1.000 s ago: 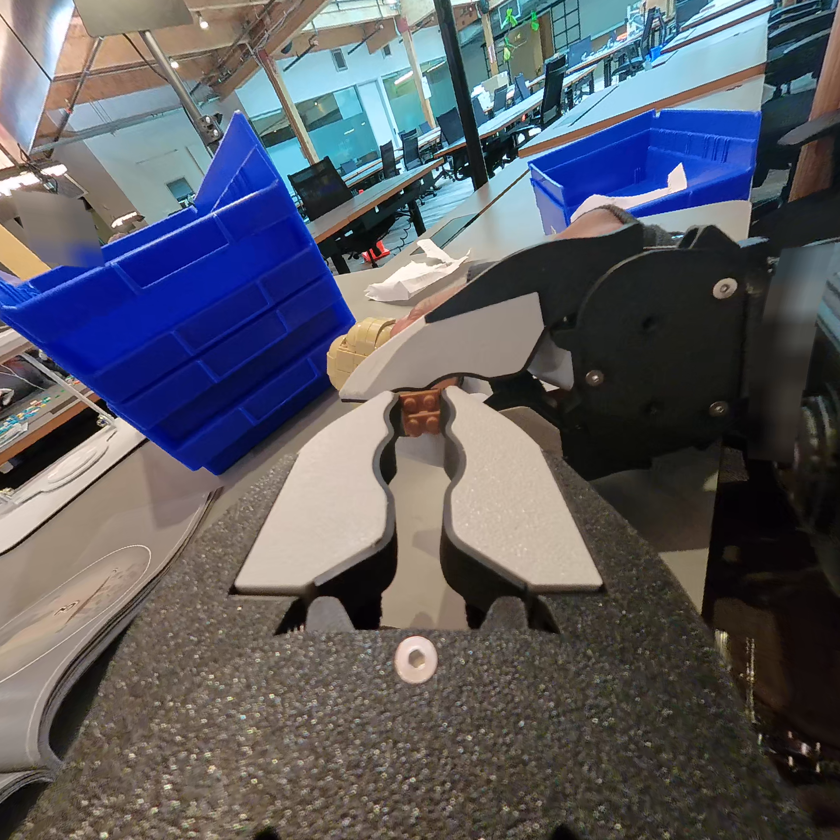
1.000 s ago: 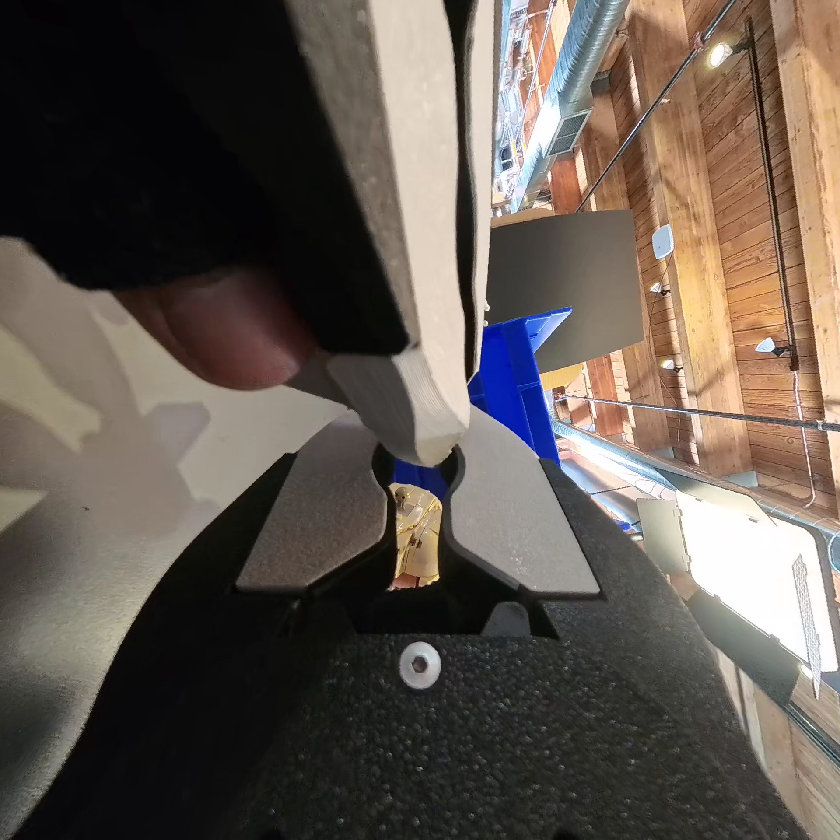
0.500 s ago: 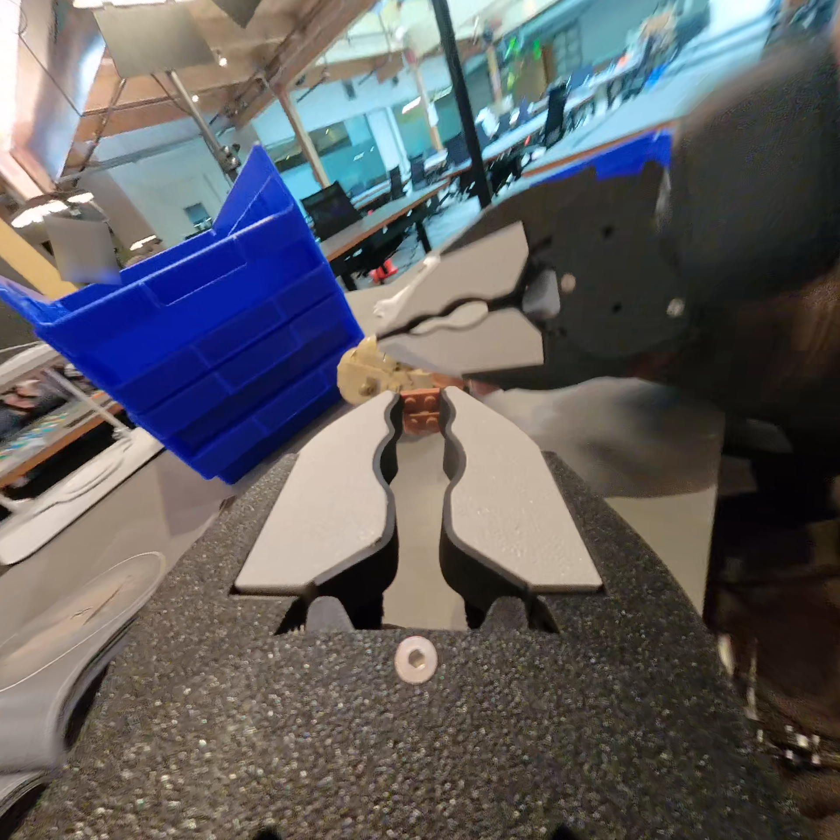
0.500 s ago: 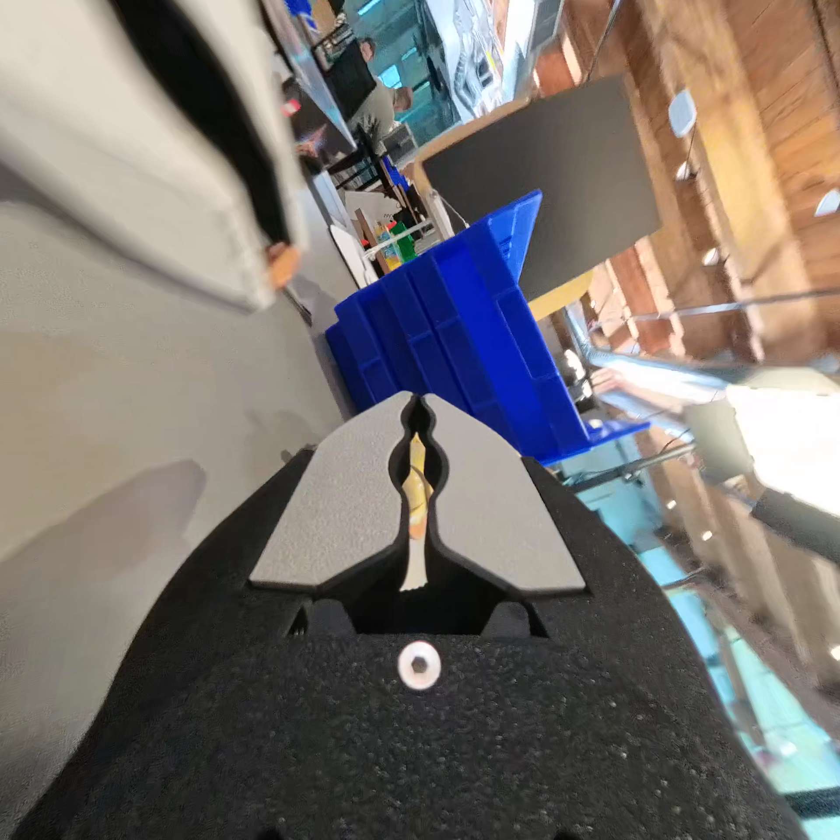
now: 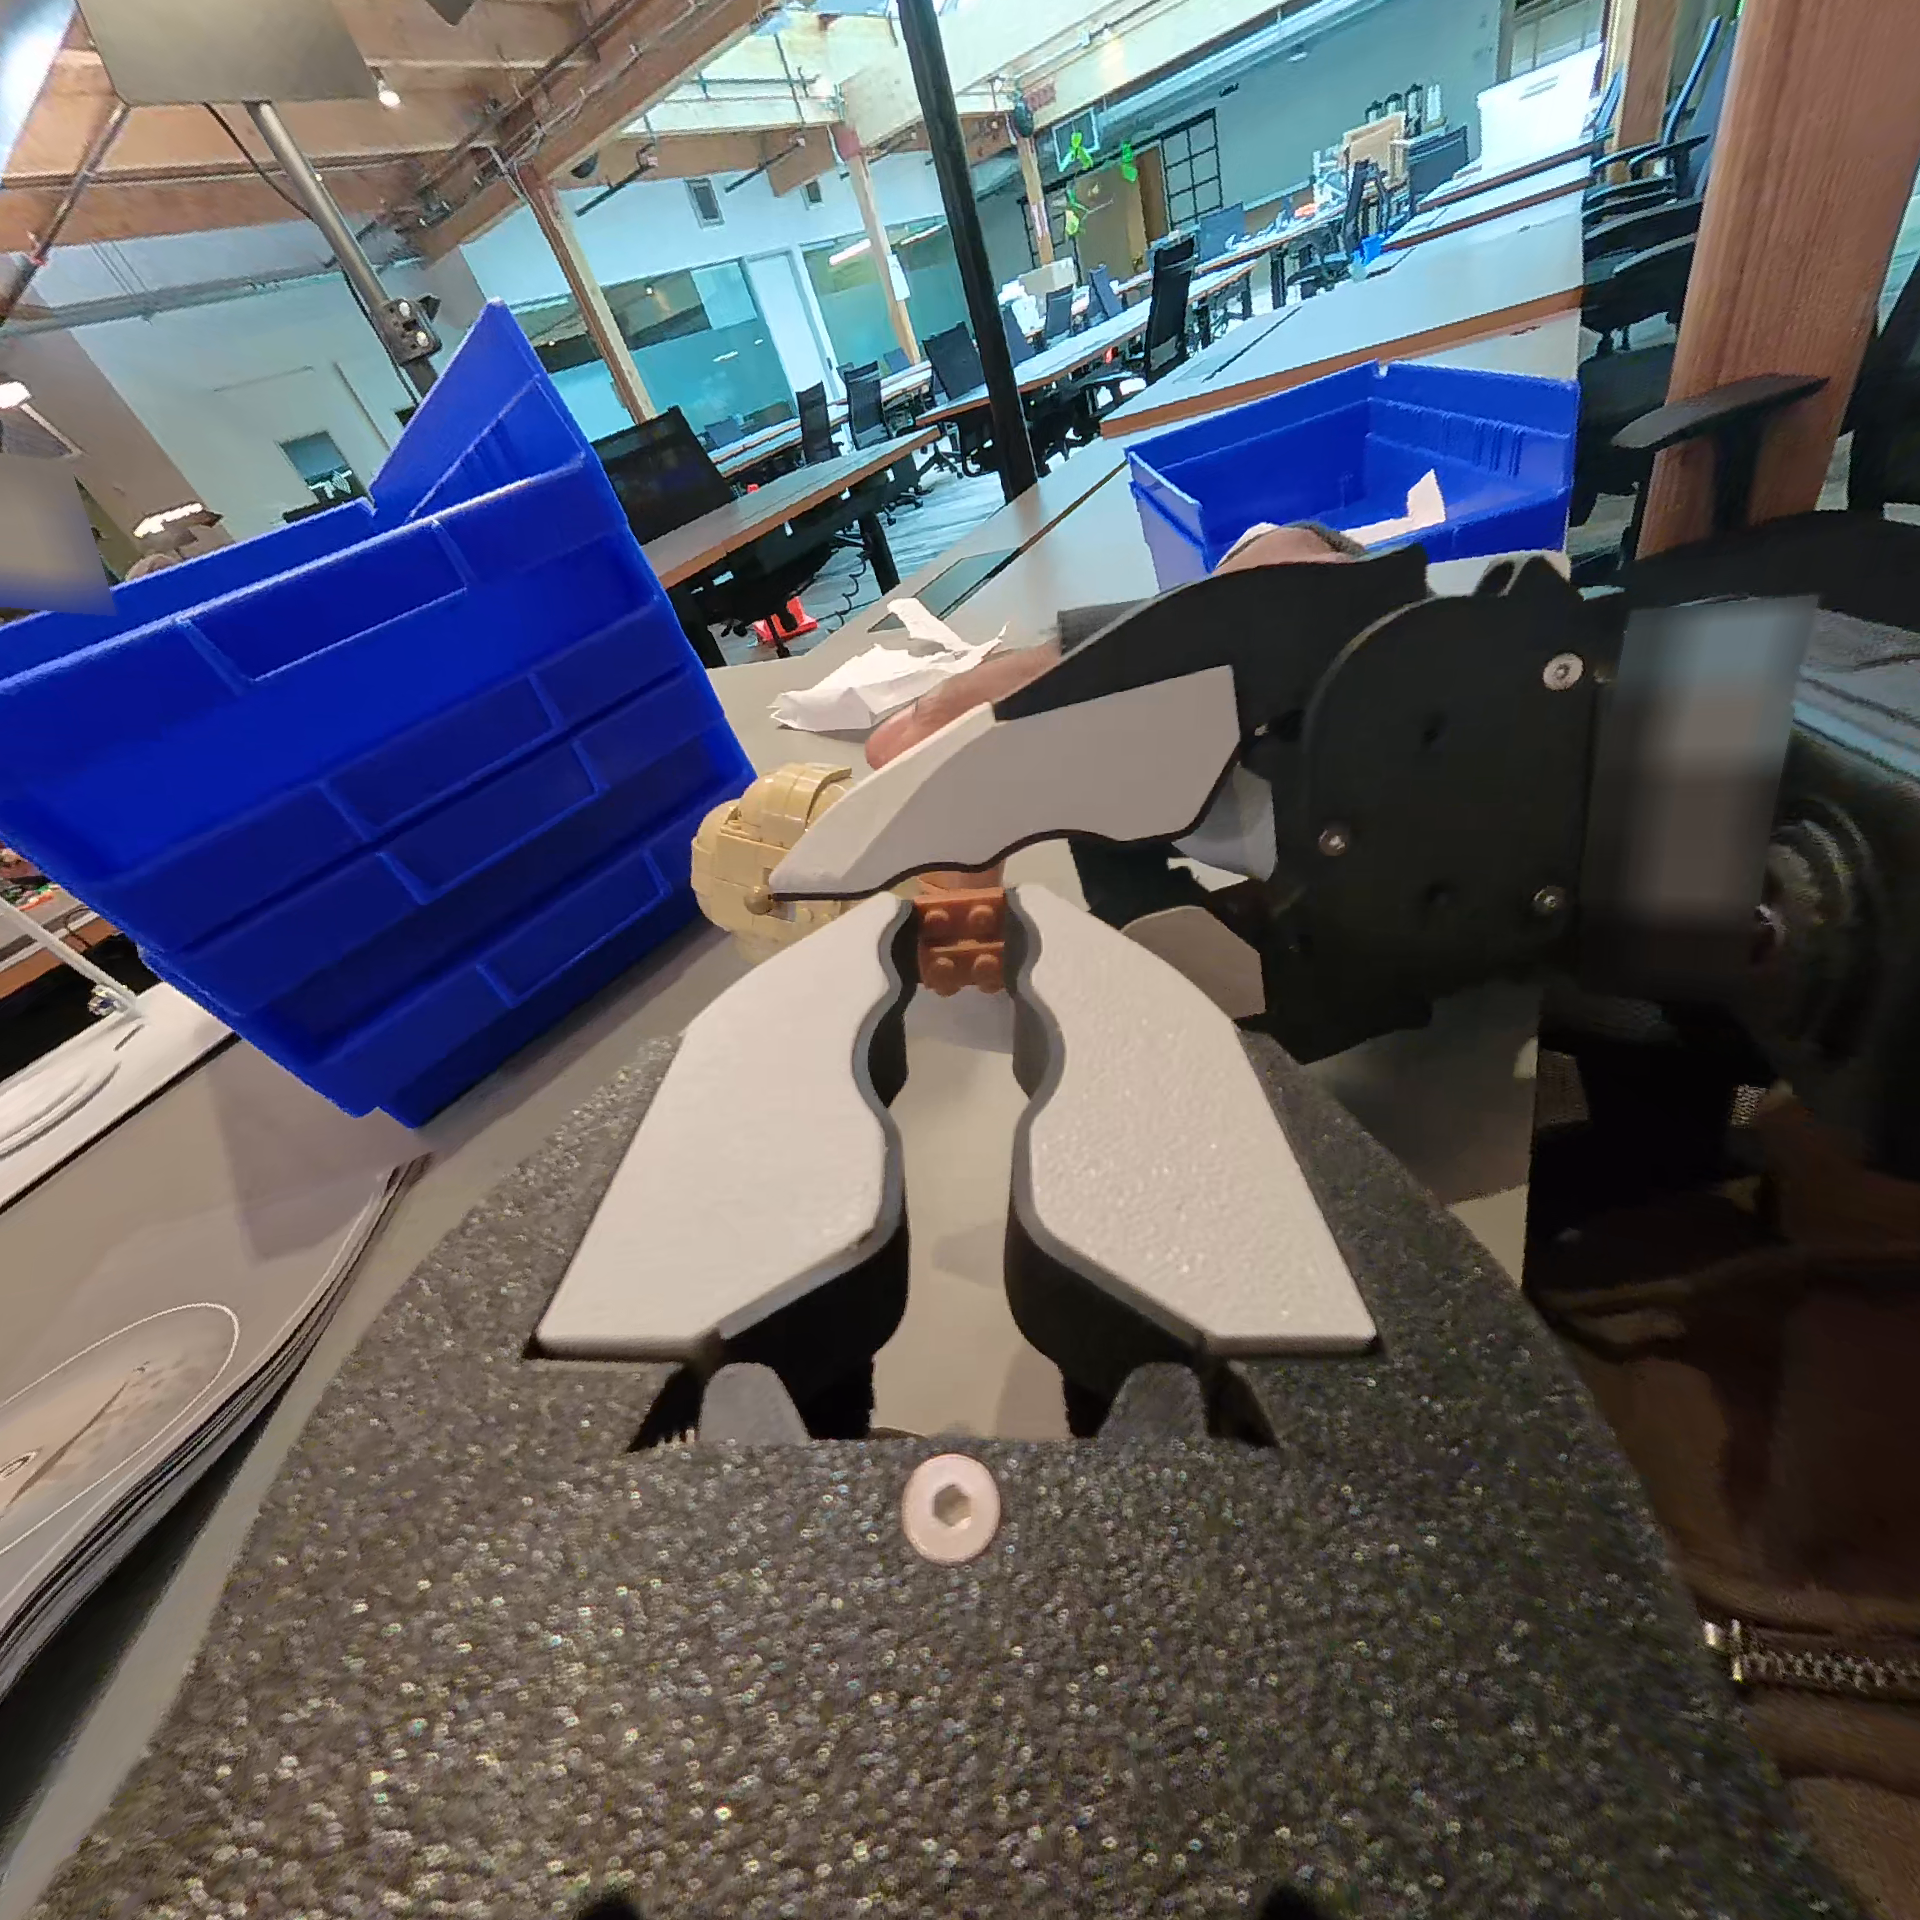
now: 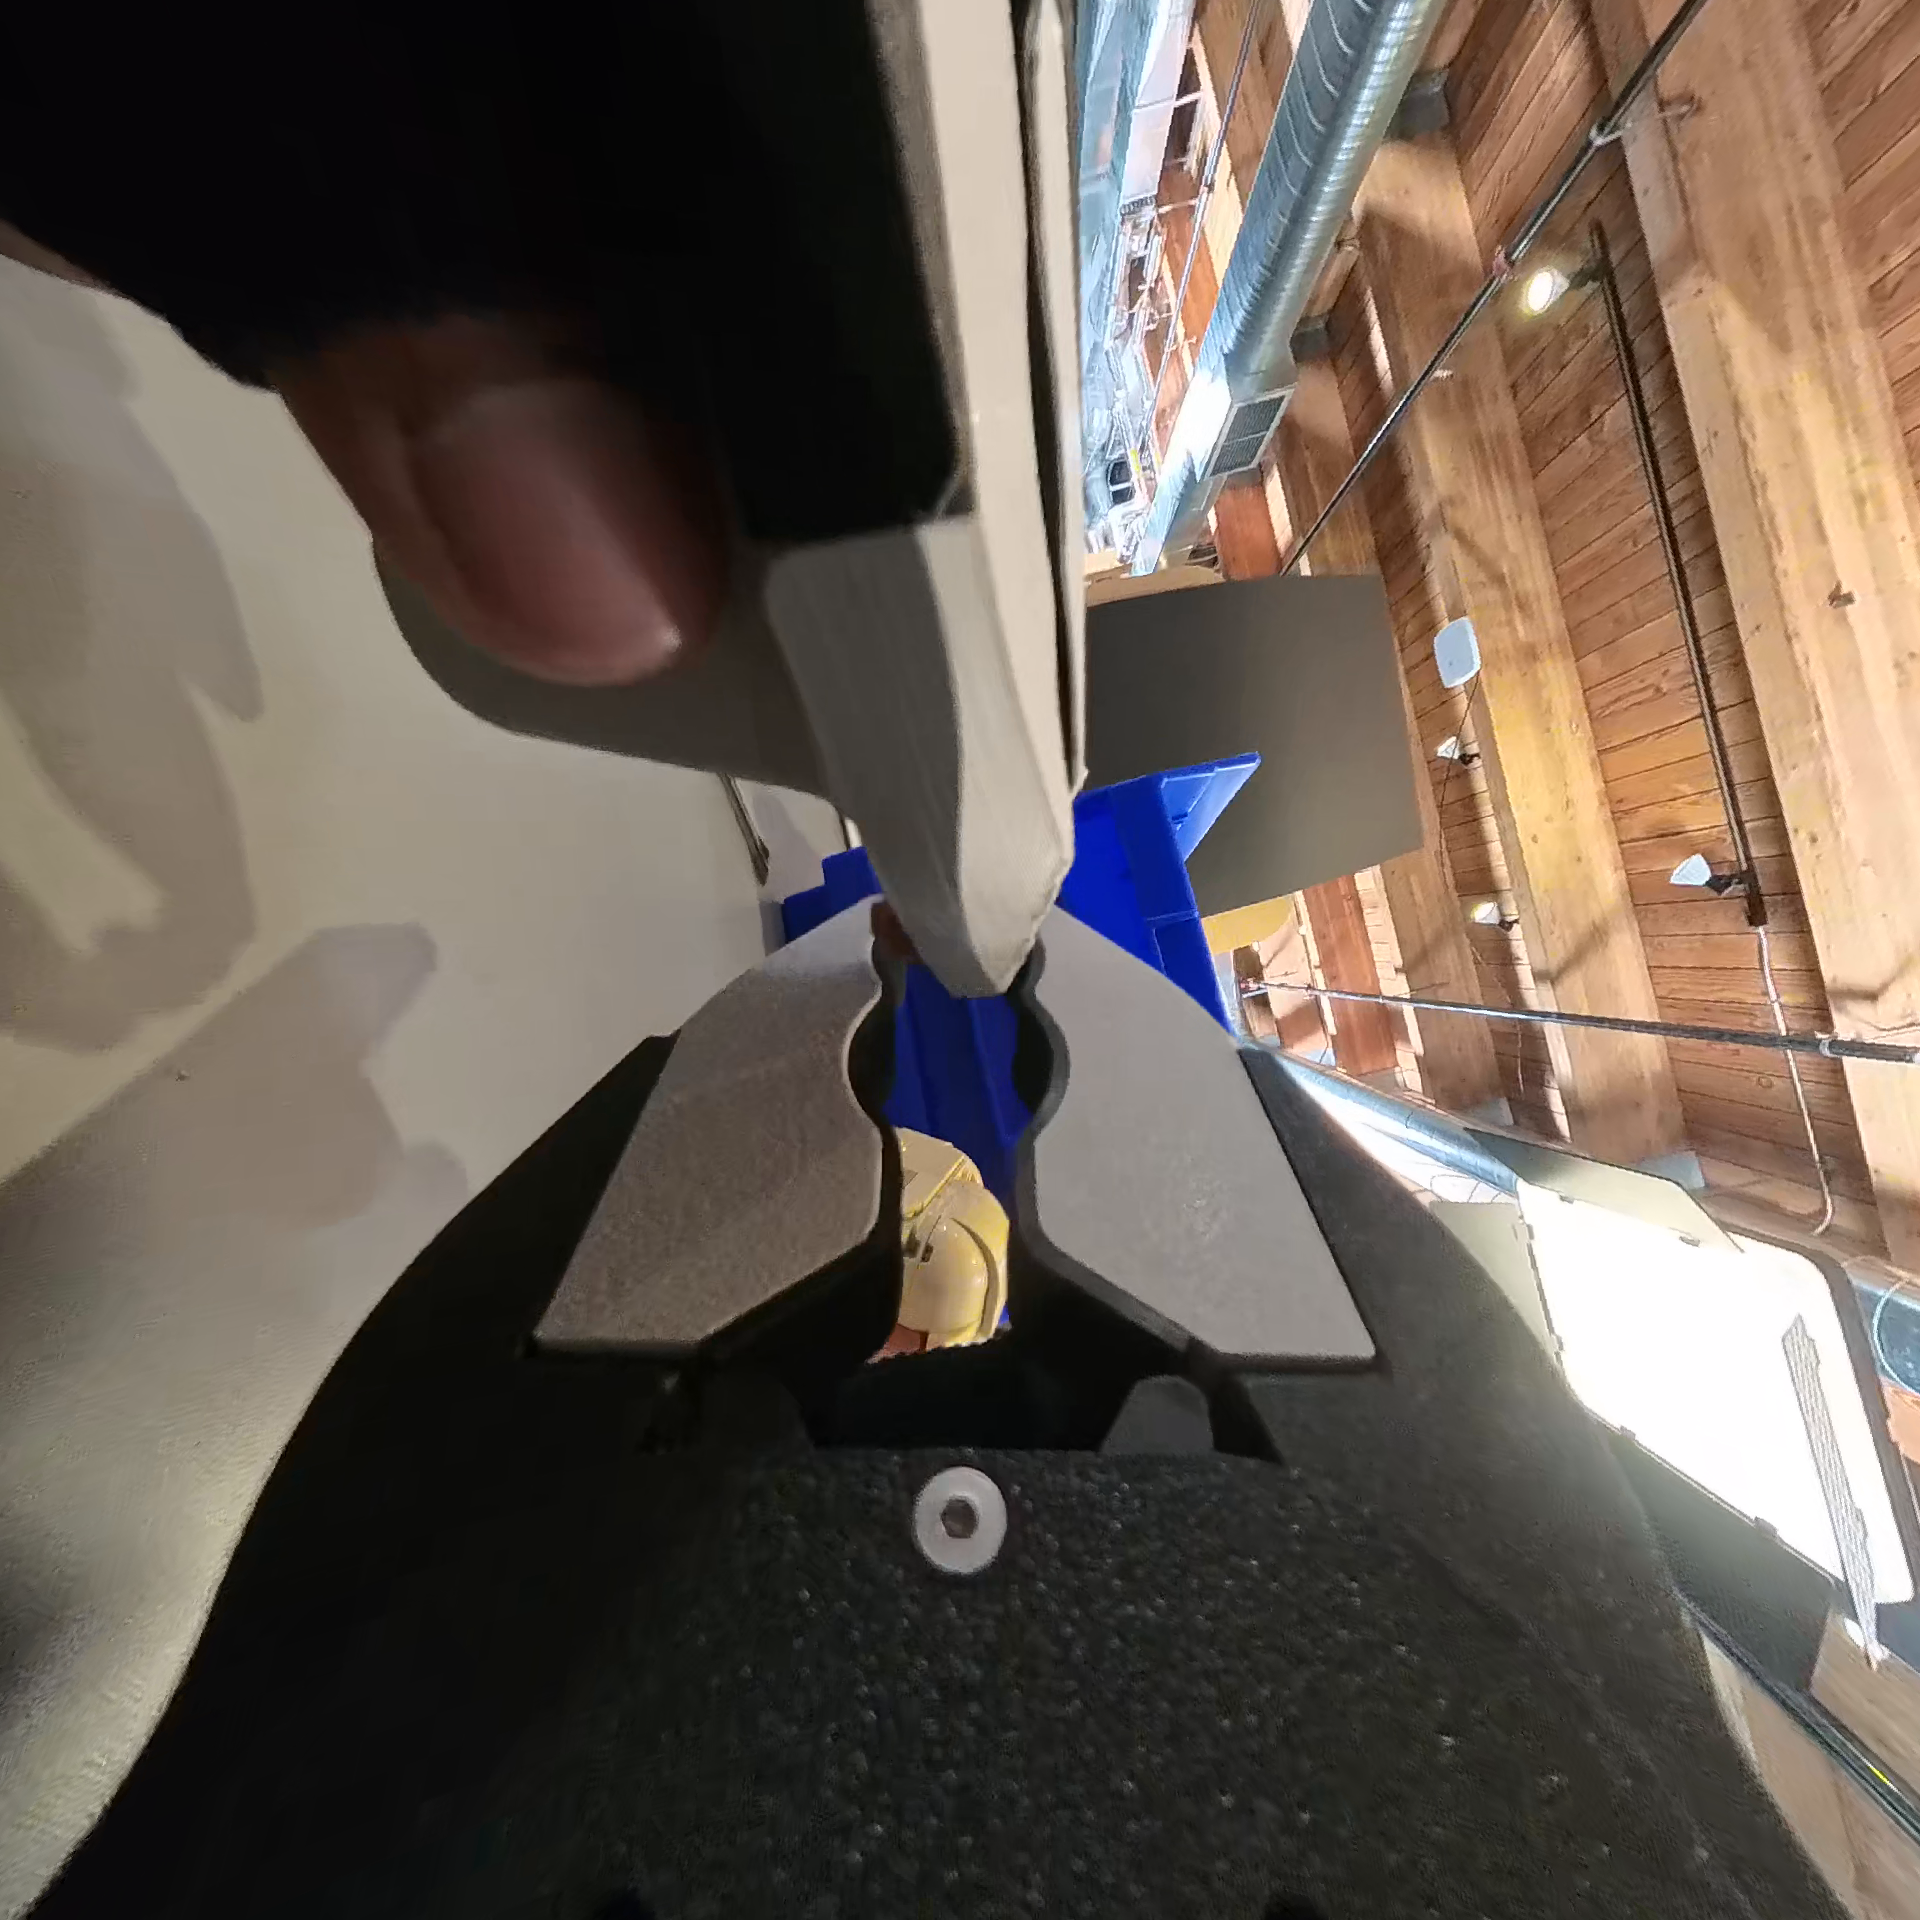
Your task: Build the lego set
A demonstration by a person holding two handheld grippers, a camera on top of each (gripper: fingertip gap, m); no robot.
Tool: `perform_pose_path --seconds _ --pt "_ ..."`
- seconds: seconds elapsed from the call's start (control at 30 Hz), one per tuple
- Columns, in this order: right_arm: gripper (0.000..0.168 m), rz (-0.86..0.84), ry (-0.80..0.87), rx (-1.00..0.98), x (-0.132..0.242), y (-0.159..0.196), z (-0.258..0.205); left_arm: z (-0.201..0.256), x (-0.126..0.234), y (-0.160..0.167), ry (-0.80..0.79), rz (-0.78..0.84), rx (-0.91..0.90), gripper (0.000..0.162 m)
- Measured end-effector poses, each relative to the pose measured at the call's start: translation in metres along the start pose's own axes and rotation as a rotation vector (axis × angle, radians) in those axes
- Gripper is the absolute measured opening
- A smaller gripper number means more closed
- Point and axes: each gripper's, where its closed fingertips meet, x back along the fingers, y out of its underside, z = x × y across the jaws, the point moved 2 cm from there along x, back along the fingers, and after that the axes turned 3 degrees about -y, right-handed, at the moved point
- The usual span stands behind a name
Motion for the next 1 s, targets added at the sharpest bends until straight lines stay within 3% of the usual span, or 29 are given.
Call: perform_pose_path --seconds 1.0 --pt "0.013 -0.068 -0.055 0.004 -0.0063 0.0055 -0.0078 -0.0006 -0.0068 0.0088 -0.019 -0.057 0.028 0.016"
